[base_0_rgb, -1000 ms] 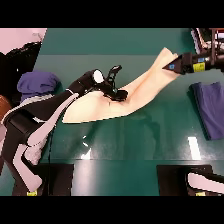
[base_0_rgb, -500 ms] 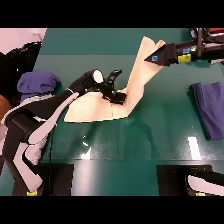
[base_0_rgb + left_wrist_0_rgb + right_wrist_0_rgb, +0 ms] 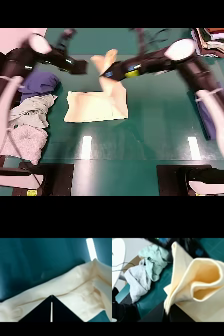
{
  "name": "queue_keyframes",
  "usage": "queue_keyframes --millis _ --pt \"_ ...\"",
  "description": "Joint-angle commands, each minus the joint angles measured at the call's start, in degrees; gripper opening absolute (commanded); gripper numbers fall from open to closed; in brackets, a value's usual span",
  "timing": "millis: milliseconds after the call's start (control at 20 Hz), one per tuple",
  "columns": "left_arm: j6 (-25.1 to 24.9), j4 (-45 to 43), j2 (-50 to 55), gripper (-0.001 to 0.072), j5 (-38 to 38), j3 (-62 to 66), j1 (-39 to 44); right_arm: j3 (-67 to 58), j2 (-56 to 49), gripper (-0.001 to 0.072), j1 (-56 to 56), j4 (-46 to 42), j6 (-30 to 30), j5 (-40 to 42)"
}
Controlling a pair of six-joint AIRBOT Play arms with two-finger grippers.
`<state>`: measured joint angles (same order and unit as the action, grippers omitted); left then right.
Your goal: Fold the shirts.
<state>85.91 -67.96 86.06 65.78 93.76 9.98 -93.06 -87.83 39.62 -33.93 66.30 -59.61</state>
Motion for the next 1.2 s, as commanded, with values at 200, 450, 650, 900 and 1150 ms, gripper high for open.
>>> queue_keyframes --millis 200,450,650,900,1150 --pt "-0.46 -7.08 -14.19 0.0027 2.4 0.02 -14.71 -17.53 -21.86 0.0467 17.57 -0.26 -3.82 11.26" --pt "-0.85 -6.54 -14.56 0.0027 4.79 0.02 -15.82 -20.02 -20.96 0.0446 9.81 -11.78 3.52 -5.75" --pt "-0.85 -6.14 -14.53 0.0027 5.29 0.02 -15.82 -20.02 -18.88 0.0425 -0.85 -22.45 10.82 -19.69" --pt "-0.92 -5.9 -14.51 0.0027 7.04 -0.02 -15.82 -11.06 -14.84 0.0426 -13.22 -23.15 15.58 -22.77" --pt "-0.92 -5.7 -14.51 0.0027 6.67 -0.02 -15.82 10.67 -7.72 0.0503 -18.38 -19.78 16.85 -10.8"
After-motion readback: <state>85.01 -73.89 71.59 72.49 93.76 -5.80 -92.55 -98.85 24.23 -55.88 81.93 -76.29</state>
